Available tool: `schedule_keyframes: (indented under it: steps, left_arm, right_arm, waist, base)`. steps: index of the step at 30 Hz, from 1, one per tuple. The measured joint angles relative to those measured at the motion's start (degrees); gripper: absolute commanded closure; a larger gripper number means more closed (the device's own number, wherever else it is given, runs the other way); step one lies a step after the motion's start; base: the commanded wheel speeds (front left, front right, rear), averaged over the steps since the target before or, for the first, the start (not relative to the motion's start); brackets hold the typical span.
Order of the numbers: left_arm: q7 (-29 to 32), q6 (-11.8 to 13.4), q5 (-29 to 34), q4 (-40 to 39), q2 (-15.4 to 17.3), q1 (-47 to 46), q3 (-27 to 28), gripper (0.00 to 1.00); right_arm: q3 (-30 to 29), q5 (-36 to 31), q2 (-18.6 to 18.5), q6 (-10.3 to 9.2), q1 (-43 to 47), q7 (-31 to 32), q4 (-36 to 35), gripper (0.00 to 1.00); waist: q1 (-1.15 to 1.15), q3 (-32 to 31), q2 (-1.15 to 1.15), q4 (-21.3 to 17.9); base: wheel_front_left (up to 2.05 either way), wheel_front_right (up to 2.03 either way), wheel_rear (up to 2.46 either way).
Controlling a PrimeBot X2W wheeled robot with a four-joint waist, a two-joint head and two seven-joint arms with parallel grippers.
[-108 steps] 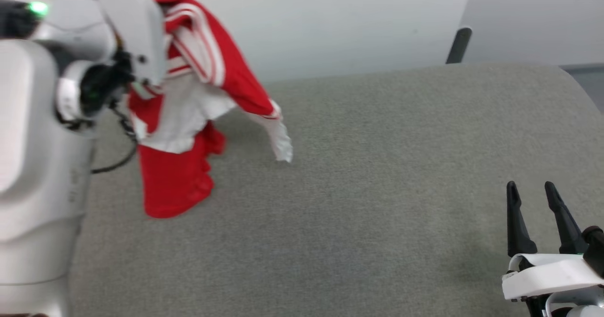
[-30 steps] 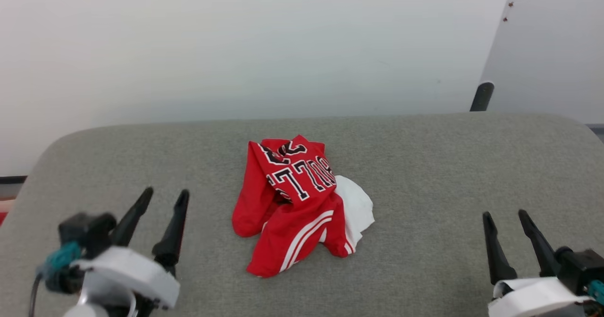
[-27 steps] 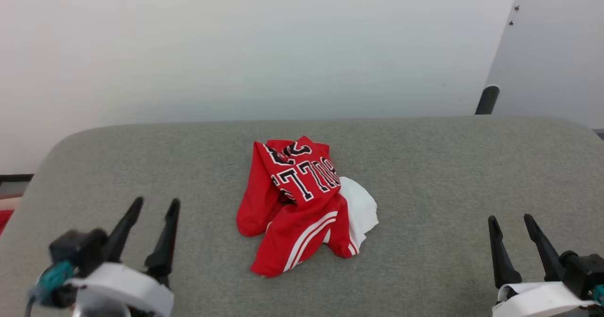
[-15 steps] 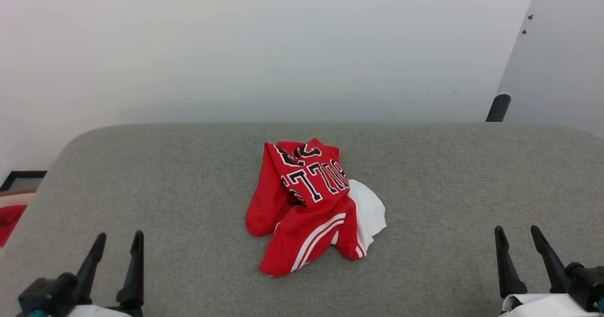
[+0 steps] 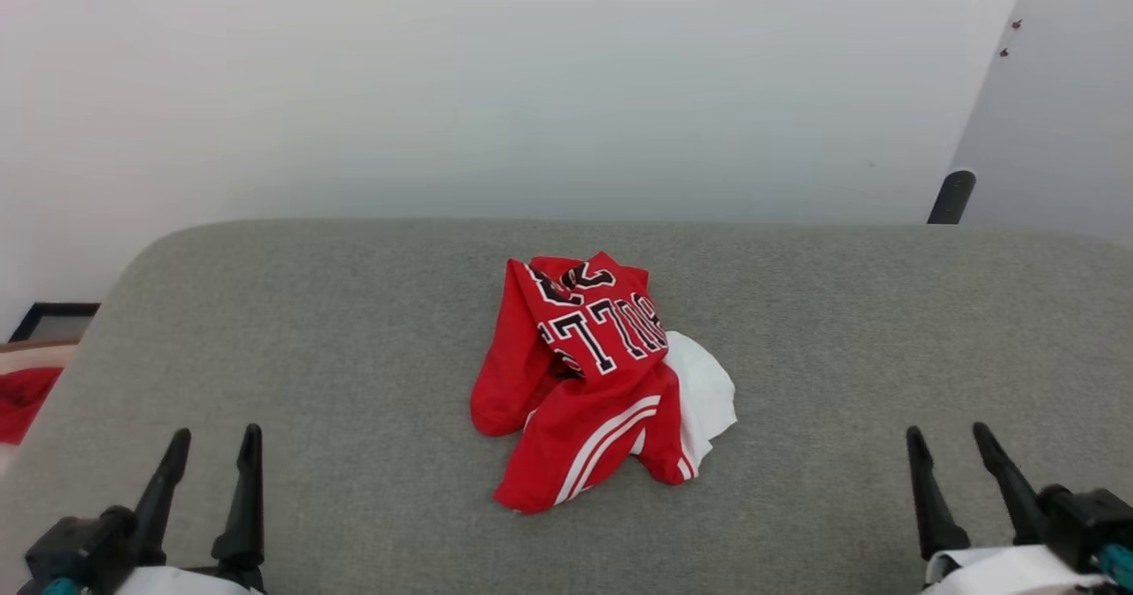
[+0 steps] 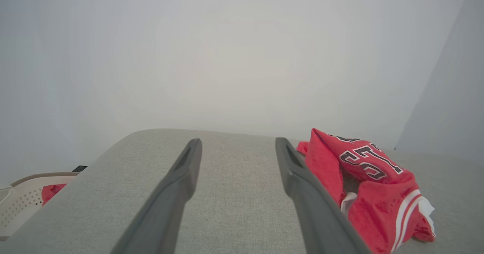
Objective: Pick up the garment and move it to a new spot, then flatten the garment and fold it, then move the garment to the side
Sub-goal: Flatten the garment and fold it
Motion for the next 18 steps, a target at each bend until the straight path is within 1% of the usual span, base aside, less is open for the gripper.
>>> schedule_keyframes:
  steps: [6, 9, 18]
  left_arm:
    - [0.1, 0.3, 0.0, 0.8, -0.3, -0.7, -0.6, 0.00]
    - [0.1, 0.2, 0.3, 1.2, -0.9, -1.4, -1.6, 0.00]
    - [-0.3, 0.3, 1.7, 2.9, -3.1, -4.0, -3.3, 0.00]
  right_arm:
    - [3.7, 0.8, -2.0, 0.00, -3.3, 5.3, 0.3, 0.00]
    - [4.5, 1.2, -3.2, 0.00, -5.2, 8.6, 0.7, 0.00]
    - [5.6, 3.3, -7.9, 0.00, -9.7, 18.8, 0.5, 0.00]
  waist:
    - [0.00, 0.7, 0.00, 1.9]
    - [0.00, 1.1, 0.00, 3.2]
    - [0.00, 2.9, 0.00, 9.2]
  base:
    - [0.00, 0.00, 0.00]
    - [0.00, 0.00, 0.00]
    - [0.00, 0.00, 0.00]
